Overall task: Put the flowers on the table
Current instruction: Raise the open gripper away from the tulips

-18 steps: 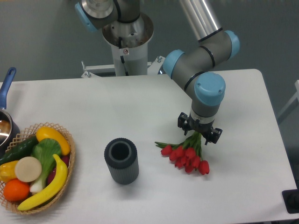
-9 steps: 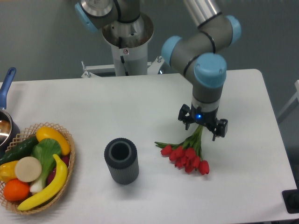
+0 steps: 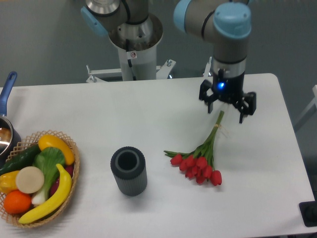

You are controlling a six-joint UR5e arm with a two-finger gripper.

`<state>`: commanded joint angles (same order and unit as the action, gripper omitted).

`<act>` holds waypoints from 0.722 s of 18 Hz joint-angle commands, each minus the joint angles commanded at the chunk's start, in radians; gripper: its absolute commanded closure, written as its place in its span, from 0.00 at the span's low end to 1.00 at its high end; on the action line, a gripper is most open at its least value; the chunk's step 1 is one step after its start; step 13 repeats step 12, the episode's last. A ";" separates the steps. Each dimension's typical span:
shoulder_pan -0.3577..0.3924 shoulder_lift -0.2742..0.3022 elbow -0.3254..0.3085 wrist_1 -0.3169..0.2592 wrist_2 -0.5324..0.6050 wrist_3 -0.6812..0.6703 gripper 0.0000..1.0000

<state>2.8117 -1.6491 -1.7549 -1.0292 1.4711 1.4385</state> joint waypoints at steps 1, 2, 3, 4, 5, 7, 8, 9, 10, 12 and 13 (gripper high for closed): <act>0.024 0.020 -0.005 -0.018 0.000 0.057 0.00; 0.043 0.031 -0.006 -0.032 0.000 0.103 0.00; 0.061 0.041 -0.008 -0.052 0.000 0.149 0.00; 0.081 0.049 -0.008 -0.075 0.000 0.195 0.00; 0.104 0.060 -0.008 -0.097 0.000 0.236 0.00; 0.135 0.077 -0.009 -0.127 -0.002 0.314 0.00; 0.141 0.086 -0.012 -0.134 -0.002 0.339 0.00; 0.146 0.092 -0.017 -0.135 -0.002 0.348 0.00; 0.149 0.097 -0.020 -0.135 -0.003 0.349 0.00; 0.149 0.097 -0.021 -0.134 -0.005 0.349 0.00; 0.149 0.097 -0.021 -0.134 -0.005 0.349 0.00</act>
